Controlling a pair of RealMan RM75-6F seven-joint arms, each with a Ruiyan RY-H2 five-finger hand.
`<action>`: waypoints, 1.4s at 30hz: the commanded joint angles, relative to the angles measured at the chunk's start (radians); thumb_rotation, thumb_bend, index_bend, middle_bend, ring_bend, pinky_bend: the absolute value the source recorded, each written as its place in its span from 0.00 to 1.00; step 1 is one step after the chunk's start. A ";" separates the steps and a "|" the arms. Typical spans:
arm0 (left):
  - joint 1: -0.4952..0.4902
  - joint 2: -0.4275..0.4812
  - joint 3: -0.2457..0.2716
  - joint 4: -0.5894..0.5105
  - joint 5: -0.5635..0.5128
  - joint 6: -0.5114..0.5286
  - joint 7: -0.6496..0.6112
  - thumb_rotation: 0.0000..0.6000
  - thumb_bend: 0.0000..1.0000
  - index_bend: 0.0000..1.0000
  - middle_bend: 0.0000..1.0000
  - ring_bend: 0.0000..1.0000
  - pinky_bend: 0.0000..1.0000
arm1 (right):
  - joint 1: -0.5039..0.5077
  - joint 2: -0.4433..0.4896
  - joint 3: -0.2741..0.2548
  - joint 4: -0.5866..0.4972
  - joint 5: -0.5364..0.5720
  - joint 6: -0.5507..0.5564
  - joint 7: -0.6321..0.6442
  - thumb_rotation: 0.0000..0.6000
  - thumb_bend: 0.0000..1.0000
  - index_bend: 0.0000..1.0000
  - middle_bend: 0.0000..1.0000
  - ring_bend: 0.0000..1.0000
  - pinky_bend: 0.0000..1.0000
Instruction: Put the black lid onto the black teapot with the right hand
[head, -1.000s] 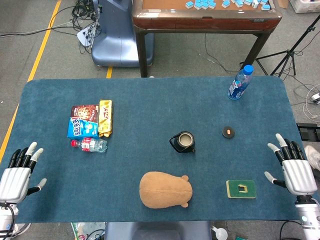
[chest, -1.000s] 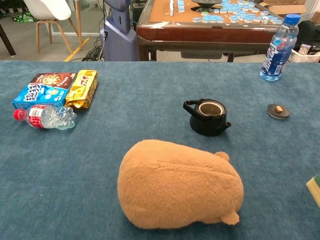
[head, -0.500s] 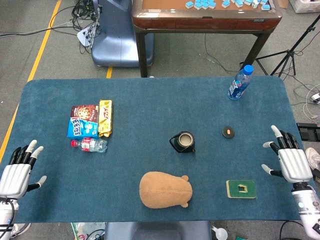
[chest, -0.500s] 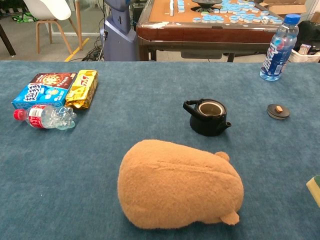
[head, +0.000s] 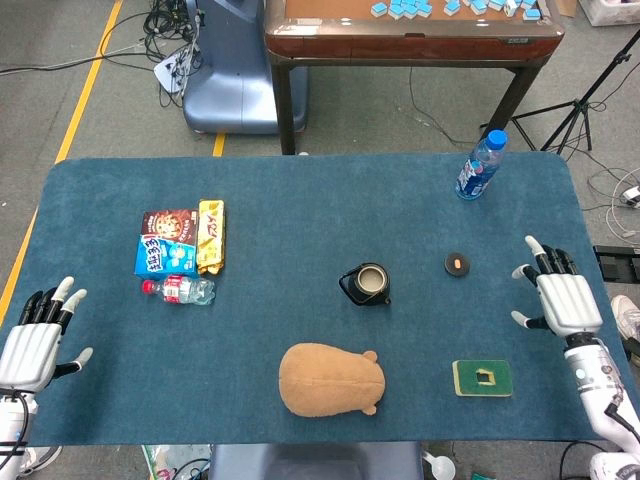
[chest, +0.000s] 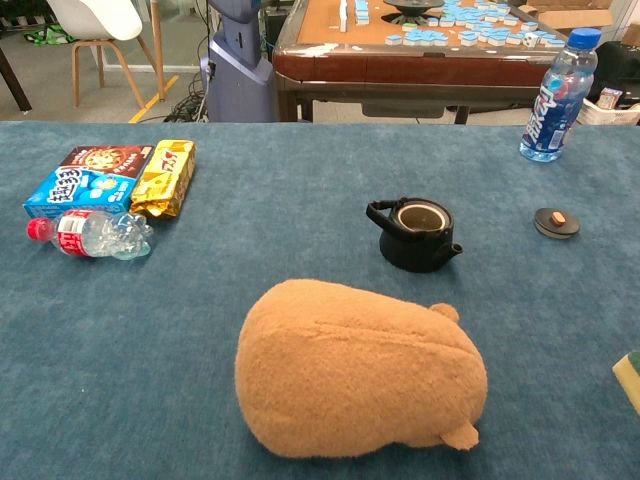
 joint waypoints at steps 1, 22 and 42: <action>-0.001 -0.001 0.000 0.005 -0.006 -0.004 -0.003 1.00 0.22 0.12 0.00 0.00 0.00 | 0.040 -0.018 0.017 0.023 0.045 -0.041 -0.033 1.00 0.17 0.36 0.01 0.00 0.00; -0.038 -0.025 -0.009 0.101 -0.027 -0.063 -0.080 1.00 0.22 0.12 0.00 0.00 0.00 | 0.237 -0.139 0.044 0.182 0.252 -0.202 -0.191 1.00 0.17 0.36 0.00 0.00 0.00; -0.077 -0.059 -0.015 0.243 -0.039 -0.133 -0.205 1.00 0.22 0.12 0.00 0.00 0.00 | 0.395 -0.274 0.012 0.384 0.418 -0.326 -0.297 1.00 0.17 0.34 0.00 0.00 0.00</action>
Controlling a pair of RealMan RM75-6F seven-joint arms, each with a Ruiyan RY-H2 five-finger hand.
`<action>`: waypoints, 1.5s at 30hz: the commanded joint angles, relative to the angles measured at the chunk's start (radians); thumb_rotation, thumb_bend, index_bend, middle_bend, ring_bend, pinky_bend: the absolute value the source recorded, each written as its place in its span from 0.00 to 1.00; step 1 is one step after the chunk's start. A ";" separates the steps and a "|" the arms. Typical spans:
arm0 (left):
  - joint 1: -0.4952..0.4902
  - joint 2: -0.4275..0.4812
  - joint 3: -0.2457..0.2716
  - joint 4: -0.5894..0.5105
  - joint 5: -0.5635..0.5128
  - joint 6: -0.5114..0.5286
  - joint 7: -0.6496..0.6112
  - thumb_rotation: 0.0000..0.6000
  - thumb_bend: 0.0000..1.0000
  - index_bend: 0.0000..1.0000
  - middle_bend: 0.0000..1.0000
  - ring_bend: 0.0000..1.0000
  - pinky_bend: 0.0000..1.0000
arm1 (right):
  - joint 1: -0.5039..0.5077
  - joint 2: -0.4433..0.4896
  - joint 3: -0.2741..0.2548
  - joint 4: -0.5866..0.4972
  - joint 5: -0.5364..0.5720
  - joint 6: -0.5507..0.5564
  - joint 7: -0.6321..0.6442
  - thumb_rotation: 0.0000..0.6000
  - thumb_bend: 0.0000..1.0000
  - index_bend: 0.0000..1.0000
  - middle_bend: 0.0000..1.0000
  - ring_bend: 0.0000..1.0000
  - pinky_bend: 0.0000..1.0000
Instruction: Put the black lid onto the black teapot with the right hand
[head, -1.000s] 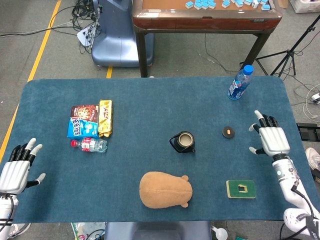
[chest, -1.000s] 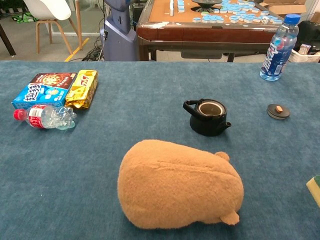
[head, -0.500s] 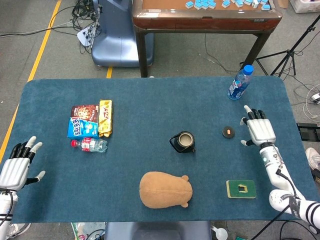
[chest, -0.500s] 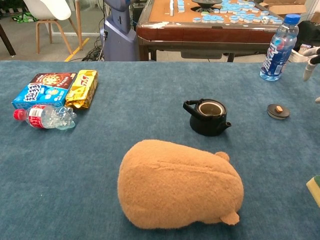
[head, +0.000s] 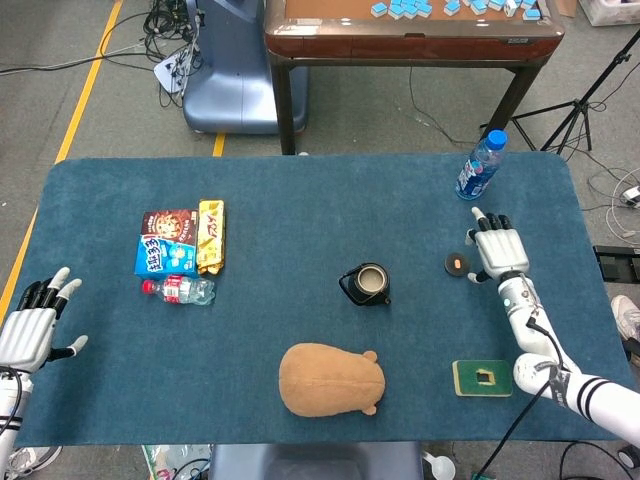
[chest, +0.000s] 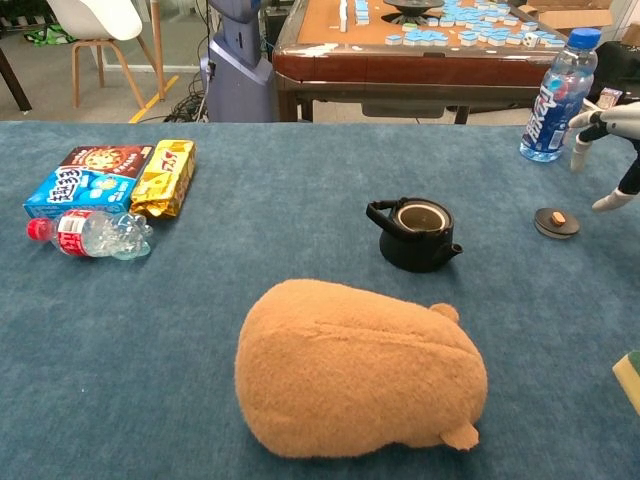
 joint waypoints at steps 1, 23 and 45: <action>-0.003 -0.005 0.001 0.014 -0.002 -0.007 -0.012 1.00 0.22 0.12 0.00 0.00 0.00 | 0.014 -0.017 -0.011 0.022 0.014 -0.011 -0.011 1.00 0.17 0.34 0.00 0.00 0.00; -0.014 -0.026 0.007 0.079 -0.006 -0.033 -0.064 1.00 0.22 0.12 0.00 0.00 0.00 | 0.079 -0.120 -0.047 0.186 0.053 -0.096 0.005 1.00 0.16 0.32 0.00 0.00 0.00; -0.022 -0.037 0.010 0.115 -0.009 -0.049 -0.092 1.00 0.22 0.12 0.00 0.00 0.00 | 0.108 -0.184 -0.068 0.295 0.059 -0.154 0.028 1.00 0.16 0.32 0.00 0.00 0.00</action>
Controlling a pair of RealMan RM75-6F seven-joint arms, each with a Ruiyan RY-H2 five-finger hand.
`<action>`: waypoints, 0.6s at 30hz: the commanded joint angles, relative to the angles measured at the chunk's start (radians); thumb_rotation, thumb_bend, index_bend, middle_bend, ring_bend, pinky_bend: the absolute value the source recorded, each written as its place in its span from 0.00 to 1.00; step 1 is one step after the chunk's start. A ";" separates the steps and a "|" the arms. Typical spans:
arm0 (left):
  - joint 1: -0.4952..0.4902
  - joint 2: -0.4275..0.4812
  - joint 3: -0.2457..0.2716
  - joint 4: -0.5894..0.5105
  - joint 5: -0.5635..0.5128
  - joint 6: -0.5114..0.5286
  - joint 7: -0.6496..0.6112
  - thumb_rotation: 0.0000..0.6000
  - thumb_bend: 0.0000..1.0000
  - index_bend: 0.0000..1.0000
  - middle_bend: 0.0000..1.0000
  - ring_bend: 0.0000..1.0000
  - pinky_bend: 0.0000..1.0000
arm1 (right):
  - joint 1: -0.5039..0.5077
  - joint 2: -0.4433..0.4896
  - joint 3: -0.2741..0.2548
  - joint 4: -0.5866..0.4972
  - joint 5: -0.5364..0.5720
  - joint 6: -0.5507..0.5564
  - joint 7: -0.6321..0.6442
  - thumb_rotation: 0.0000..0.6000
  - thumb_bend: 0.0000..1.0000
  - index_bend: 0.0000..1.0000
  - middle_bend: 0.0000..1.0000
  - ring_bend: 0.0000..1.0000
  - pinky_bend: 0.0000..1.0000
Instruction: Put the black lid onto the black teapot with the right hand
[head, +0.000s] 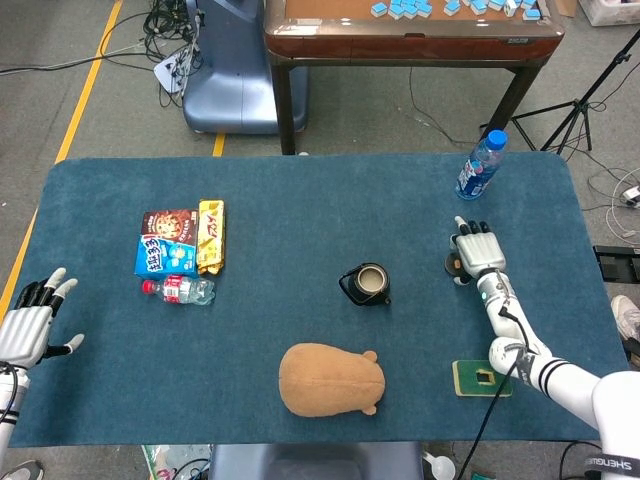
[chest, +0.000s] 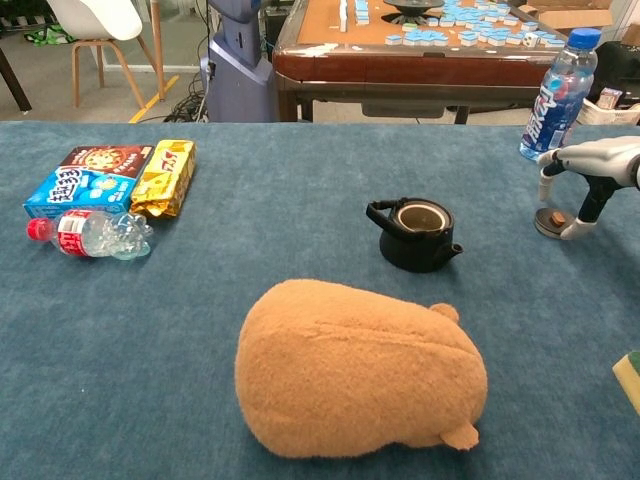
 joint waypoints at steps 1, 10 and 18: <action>-0.001 -0.002 0.000 0.003 -0.002 -0.003 -0.001 1.00 0.22 0.12 0.00 0.00 0.00 | 0.002 -0.006 -0.002 0.011 0.000 -0.008 0.004 1.00 0.16 0.32 0.00 0.00 0.00; -0.007 -0.008 0.000 0.019 -0.005 -0.015 -0.009 1.00 0.22 0.12 0.00 0.00 0.00 | 0.007 -0.025 -0.003 0.051 -0.008 -0.032 0.027 1.00 0.16 0.32 0.00 0.00 0.00; -0.008 -0.017 0.000 0.038 -0.009 -0.021 -0.015 1.00 0.22 0.12 0.00 0.00 0.00 | 0.012 -0.040 -0.003 0.080 -0.019 -0.049 0.042 1.00 0.16 0.32 0.00 0.00 0.00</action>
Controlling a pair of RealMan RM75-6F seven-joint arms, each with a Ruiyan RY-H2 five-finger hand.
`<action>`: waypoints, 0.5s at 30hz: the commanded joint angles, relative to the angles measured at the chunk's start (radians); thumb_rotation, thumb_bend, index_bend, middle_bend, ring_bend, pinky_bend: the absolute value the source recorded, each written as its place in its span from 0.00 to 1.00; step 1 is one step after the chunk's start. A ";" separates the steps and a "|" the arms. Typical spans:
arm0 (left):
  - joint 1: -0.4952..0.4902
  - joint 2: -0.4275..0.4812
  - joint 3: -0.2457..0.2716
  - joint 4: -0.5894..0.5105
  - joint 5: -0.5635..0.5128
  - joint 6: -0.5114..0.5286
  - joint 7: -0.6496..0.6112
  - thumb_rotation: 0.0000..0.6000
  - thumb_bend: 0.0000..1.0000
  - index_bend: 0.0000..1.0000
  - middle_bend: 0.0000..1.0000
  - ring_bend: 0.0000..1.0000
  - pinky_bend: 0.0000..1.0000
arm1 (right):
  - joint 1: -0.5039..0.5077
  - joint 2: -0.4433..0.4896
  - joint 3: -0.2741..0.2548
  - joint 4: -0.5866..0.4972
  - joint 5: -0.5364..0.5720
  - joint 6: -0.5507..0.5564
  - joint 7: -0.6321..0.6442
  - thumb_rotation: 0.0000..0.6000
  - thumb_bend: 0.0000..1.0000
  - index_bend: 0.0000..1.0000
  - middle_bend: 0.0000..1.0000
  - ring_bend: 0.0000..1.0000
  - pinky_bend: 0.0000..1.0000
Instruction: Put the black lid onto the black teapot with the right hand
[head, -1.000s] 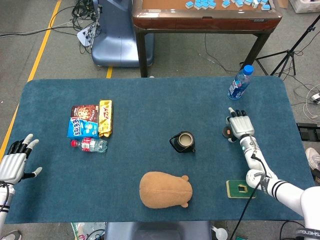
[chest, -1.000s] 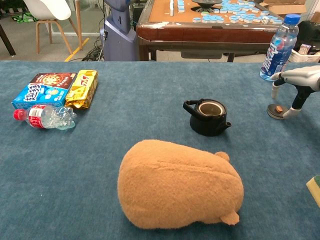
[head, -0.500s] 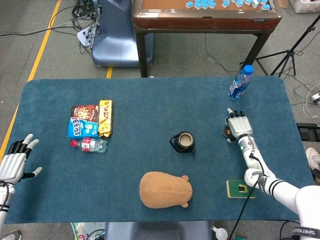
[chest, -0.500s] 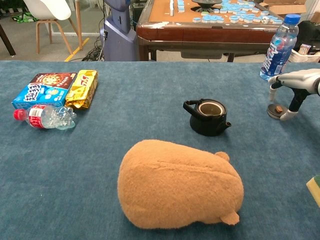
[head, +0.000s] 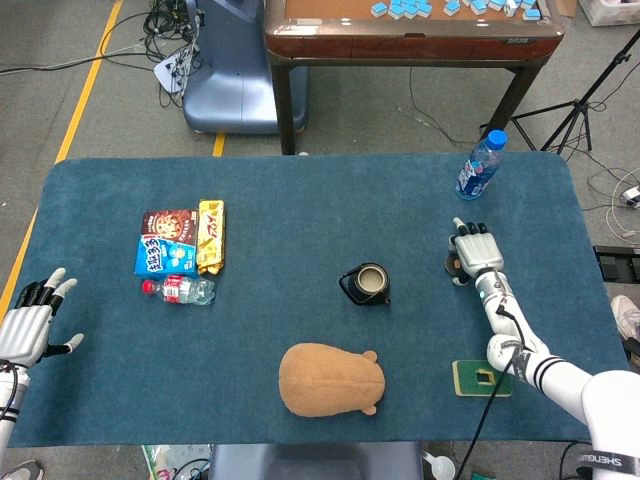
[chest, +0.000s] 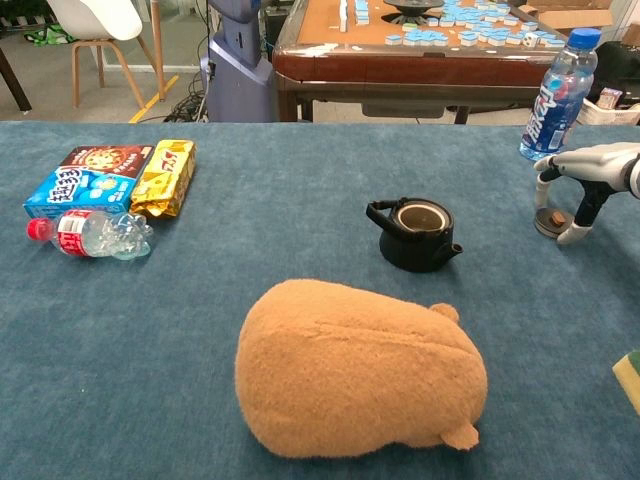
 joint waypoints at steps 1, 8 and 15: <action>-0.001 -0.004 0.000 0.006 -0.001 -0.002 0.001 1.00 0.22 0.12 0.00 0.00 0.00 | 0.002 -0.005 0.001 0.007 -0.002 -0.005 0.005 1.00 0.16 0.32 0.00 0.00 0.00; -0.003 -0.011 0.001 0.023 0.001 -0.006 -0.015 1.00 0.22 0.12 0.00 0.00 0.00 | 0.005 -0.015 0.001 0.025 -0.007 -0.012 0.010 1.00 0.16 0.32 0.00 0.00 0.00; -0.003 -0.014 0.003 0.031 0.004 -0.006 -0.024 1.00 0.22 0.12 0.00 0.00 0.00 | 0.005 -0.015 0.000 0.024 -0.004 -0.009 0.006 1.00 0.16 0.38 0.00 0.00 0.00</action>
